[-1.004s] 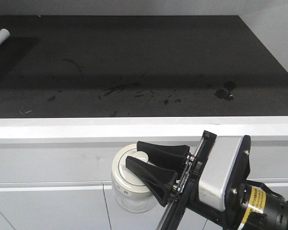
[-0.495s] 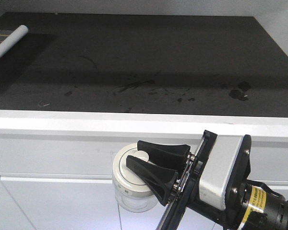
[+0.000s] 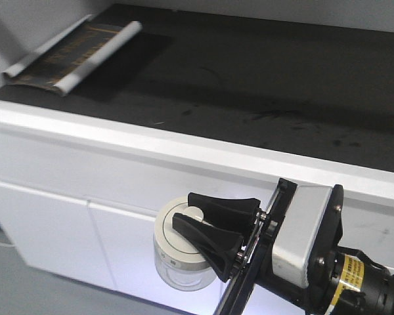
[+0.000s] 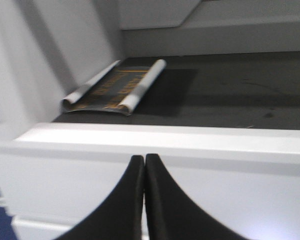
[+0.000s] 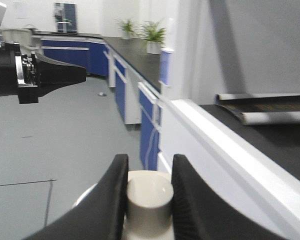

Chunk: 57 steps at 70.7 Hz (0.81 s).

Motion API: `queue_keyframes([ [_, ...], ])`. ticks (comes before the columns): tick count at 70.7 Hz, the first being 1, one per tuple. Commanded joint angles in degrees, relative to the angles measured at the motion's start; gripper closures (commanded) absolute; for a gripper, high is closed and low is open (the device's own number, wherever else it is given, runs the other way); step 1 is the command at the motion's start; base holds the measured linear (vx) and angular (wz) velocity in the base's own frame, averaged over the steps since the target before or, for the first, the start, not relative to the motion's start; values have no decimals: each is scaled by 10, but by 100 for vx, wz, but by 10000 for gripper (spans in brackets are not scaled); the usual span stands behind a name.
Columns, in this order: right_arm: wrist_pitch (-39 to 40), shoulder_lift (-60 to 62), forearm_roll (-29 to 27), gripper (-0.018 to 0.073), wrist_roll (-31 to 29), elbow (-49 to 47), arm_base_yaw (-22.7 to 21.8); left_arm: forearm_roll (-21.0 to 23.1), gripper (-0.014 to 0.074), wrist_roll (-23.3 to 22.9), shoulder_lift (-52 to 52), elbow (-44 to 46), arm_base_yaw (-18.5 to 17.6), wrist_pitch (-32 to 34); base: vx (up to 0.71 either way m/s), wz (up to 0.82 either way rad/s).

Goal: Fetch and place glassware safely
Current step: 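Hold the jar in the right gripper while the base turns away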

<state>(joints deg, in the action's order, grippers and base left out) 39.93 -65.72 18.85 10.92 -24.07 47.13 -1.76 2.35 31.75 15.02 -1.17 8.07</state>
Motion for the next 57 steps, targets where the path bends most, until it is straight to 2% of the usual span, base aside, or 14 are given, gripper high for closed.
queue_keyframes([
  [1, 62, 11, -6, 560, -2, -17, -1, 4, 603, -5, 0, 16, -3, 41, -7, 56],
  [57, 60, 11, -7, 560, -2, -17, -1, 4, 603, -5, 0, 16, -3, 41, -9, 49],
])
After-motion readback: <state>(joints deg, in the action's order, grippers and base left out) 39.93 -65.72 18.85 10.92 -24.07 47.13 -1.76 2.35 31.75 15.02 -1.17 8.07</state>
